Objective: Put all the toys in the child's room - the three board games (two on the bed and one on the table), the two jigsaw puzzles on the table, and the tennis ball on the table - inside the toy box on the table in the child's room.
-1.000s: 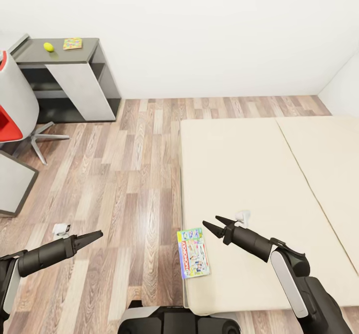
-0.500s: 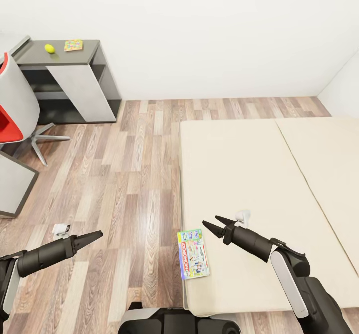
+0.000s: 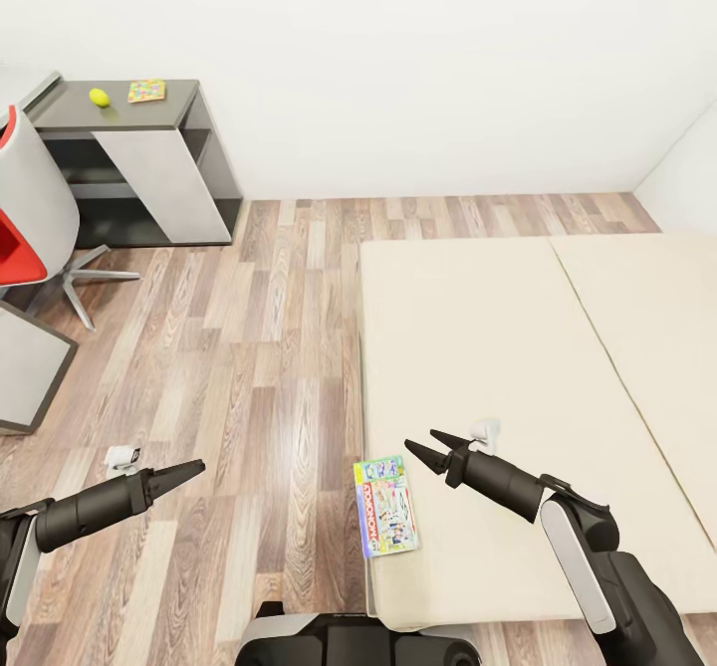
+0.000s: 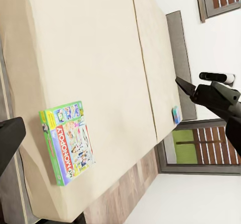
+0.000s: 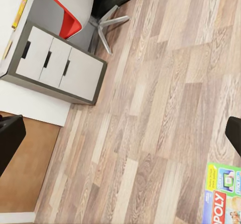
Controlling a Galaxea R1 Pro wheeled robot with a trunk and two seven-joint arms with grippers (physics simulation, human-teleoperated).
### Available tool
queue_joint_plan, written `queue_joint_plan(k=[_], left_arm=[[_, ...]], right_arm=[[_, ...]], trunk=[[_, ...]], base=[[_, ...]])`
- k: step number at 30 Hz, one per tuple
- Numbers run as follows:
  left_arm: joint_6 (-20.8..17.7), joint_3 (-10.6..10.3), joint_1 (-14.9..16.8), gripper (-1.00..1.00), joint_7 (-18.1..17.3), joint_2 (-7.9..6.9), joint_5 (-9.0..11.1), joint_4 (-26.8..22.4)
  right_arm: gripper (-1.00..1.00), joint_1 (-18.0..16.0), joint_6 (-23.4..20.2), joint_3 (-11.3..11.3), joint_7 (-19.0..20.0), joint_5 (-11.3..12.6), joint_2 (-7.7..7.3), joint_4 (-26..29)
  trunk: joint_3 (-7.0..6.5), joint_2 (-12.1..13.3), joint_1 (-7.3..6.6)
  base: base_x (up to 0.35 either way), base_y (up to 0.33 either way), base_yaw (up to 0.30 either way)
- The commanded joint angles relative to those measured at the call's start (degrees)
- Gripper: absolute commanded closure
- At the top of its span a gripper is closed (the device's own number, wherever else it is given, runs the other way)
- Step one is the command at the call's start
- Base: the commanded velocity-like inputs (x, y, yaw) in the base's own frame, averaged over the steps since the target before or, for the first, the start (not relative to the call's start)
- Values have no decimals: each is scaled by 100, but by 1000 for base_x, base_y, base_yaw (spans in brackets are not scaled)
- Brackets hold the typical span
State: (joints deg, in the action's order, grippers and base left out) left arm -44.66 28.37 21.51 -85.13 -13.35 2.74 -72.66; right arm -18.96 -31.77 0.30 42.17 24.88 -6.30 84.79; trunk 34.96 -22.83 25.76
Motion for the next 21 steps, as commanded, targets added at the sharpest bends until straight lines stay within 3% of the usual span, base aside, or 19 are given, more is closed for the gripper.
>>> queue_joint_plan(k=[1,21], left_arm=[[-60,2,2,-100,-21,0,-3,0],[-60,2,2,-100,-21,0,-1,1]], right_arm=[[-100,-3,-40,2,-8,48,-3,1],[-100,-3,-40,5,-16,40,-2,-1]], trunk=[[7,-9,3],[7,-9,3]], base=[[-64,0,0],[-38,0,0]])
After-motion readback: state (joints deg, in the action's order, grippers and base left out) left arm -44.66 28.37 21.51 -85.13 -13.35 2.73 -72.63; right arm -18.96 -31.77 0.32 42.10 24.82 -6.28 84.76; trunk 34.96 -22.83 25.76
